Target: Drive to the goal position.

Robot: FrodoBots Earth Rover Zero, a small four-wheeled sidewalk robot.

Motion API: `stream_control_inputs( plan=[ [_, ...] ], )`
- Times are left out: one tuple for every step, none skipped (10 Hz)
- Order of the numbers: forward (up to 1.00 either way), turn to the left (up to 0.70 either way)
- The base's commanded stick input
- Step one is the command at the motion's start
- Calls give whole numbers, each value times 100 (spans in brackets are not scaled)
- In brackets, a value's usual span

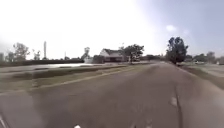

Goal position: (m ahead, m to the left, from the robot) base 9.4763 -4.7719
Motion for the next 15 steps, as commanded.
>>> stream_control_inputs(
  plan=[
    [100, -26],
    [100, -26],
    [100, -26],
    [100, -26],
    [100, -26],
    [100, -26],
    [100, -26],
    [100, -24],
    [100, -24],
    [100, -24],
    [100, -24],
    [100, -24],
    [100, -24],
    [100, -24],
    [100, -24]
  ],
)
